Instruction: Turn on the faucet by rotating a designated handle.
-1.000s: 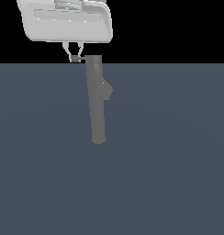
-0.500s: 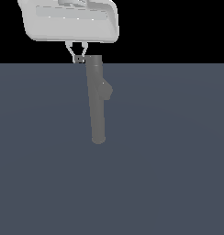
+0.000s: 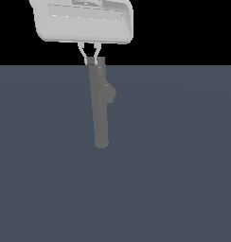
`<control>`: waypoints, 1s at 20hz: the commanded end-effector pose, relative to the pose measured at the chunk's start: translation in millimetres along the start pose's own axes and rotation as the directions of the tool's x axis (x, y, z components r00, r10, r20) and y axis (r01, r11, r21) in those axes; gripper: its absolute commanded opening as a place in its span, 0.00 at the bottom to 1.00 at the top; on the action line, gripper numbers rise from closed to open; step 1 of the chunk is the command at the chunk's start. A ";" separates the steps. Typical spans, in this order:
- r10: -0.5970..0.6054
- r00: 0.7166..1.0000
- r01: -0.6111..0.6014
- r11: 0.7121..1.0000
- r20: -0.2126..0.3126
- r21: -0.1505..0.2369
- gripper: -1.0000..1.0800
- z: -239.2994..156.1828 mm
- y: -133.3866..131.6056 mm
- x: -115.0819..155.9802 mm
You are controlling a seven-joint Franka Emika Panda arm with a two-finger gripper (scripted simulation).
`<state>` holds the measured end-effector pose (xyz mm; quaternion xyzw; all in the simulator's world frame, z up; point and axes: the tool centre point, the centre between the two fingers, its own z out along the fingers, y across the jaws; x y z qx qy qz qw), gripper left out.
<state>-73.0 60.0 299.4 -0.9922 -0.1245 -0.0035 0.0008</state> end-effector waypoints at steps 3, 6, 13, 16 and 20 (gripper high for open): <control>0.016 1.000 -0.016 1.000 0.002 -0.001 0.00 -0.5 24.4 4.1; 0.027 1.000 -0.027 1.000 0.004 -0.001 0.00 -0.9 42.4 7.1; -0.001 1.000 0.001 1.000 0.025 0.009 0.00 0.1 36.9 8.0; 0.007 1.000 -0.007 1.000 0.021 0.007 0.00 0.0 44.9 17.2; 0.017 1.000 -0.017 1.000 0.017 0.005 0.00 -0.2 55.6 29.3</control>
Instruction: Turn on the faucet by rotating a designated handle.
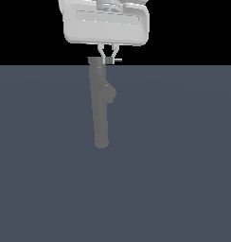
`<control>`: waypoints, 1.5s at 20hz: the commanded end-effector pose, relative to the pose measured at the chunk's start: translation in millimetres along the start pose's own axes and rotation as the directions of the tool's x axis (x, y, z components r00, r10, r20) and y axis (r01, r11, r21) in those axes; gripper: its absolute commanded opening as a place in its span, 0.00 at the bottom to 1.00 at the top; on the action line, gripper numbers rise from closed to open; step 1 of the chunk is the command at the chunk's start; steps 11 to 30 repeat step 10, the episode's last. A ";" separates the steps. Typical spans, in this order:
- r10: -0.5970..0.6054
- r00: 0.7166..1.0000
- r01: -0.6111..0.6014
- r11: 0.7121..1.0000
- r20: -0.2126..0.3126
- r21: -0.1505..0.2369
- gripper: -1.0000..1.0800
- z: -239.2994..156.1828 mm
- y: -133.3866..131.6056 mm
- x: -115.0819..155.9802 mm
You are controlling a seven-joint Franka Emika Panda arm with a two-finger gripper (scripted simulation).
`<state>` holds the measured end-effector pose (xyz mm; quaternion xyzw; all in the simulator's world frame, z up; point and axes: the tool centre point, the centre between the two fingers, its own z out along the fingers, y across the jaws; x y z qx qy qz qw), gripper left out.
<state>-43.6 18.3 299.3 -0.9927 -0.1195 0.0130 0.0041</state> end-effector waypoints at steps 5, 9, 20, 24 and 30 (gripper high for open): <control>0.020 1.000 -0.020 1.000 -0.020 -0.008 0.00 -1.9 20.8 25.9; 0.029 0.999 -0.030 1.000 -0.024 -0.010 0.00 -2.8 31.1 37.3; 0.029 0.999 -0.030 1.000 -0.024 -0.010 0.00 -2.8 31.1 37.3; 0.029 0.999 -0.030 1.000 -0.024 -0.010 0.00 -2.8 31.1 37.3; 0.029 0.999 -0.030 1.000 -0.024 -0.010 0.00 -2.8 31.1 37.3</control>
